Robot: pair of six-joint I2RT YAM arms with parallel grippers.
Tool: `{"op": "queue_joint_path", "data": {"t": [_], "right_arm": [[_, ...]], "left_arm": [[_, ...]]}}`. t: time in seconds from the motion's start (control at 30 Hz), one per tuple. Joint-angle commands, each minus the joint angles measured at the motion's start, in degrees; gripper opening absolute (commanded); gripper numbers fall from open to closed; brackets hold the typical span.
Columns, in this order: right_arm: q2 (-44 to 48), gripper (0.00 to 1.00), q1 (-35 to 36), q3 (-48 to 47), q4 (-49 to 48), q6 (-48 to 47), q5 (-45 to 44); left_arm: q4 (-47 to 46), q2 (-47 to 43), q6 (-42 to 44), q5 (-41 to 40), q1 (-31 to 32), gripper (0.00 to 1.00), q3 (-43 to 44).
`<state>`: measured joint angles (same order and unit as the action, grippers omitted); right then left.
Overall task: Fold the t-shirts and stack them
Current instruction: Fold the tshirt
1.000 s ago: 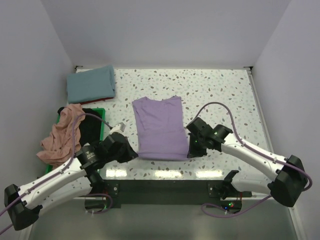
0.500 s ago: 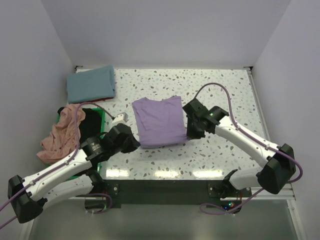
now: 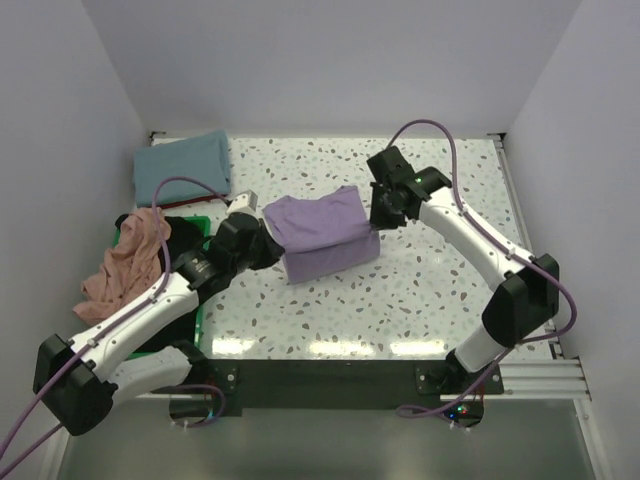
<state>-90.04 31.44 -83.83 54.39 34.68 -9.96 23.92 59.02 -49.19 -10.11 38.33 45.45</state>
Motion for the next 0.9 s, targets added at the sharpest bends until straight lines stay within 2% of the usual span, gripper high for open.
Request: {"op": "queue_joint_path", "data": {"t": [0.0,0.43,0.87], "right_arm": [[-2.9,0.00,-1.6,-5.5,-1.4,-3.2,-3.0],[-13.9,0.00,-3.5,-19.6,-2.1,-4.6,-2.5],[-23.9,0.00,-4.8,-28.9,-3.4,-5.3,-2.6]], "left_arm": [[-6.3,1.8,3.8,3.0,-2.6,0.00,2.5],[-12.8,8.4,6.7,11.5,-12.8,0.00,5.2],[-20.7,18.6,8.7,17.7,-20.9,0.00,6.2]]}}
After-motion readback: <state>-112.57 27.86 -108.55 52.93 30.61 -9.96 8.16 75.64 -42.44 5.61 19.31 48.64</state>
